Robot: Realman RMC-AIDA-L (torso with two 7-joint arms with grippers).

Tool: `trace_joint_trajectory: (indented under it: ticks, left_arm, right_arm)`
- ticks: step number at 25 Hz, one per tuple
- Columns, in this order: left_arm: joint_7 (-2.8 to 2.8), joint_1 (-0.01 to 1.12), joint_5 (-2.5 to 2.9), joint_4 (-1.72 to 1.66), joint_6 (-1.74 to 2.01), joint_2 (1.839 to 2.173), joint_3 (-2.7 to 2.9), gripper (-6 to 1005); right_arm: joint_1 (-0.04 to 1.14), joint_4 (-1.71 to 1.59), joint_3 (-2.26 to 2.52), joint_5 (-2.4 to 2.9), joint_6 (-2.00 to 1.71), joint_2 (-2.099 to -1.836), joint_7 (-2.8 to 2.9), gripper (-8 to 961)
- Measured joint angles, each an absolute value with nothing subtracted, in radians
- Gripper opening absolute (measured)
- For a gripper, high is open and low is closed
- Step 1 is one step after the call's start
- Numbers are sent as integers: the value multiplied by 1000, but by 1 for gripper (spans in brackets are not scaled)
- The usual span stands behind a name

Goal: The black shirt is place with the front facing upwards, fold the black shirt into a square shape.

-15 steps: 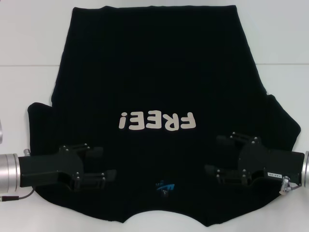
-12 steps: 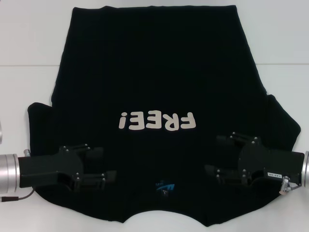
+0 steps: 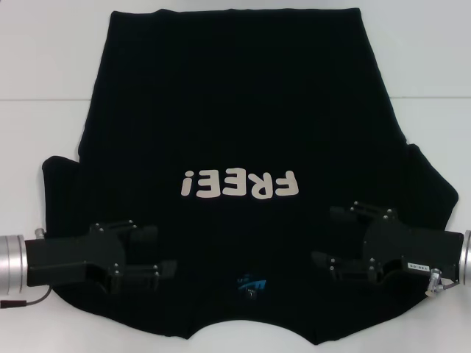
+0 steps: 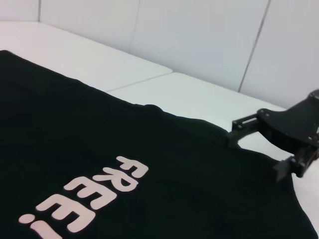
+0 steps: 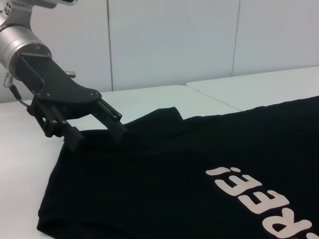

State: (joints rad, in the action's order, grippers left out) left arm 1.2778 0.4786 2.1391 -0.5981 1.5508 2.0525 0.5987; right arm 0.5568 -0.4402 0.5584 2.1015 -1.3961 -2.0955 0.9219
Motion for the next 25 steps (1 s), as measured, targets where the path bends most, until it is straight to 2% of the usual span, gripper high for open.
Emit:
trace_joint_trajectory:
  ticks: [4, 10, 15, 19, 25]
  left_arm:
    - [1435, 484, 2127, -607, 1549, 2042, 555, 811]
    - [1884, 534, 2140, -606, 1529, 1957, 529, 811]
    - [2167, 558, 2150, -616, 1430, 1913, 528, 811]
    - [2214, 558, 2151, -617, 1319, 1904, 526, 811]
    - [2194, 551, 2162, -613, 1168, 1911, 535, 812]
  right_arm:
    - [557, -440, 558, 2101, -1396, -2095, 927, 895]
    - [556, -434, 558, 2101, -1396, -2095, 929, 895]
    - [556, -425, 558, 2100, -1396, -2095, 931, 895]
    - [555, -420, 557, 2101, -1393, -2097, 931, 895]
    - [557, -411, 557, 2098, -1383, -2097, 931, 896]
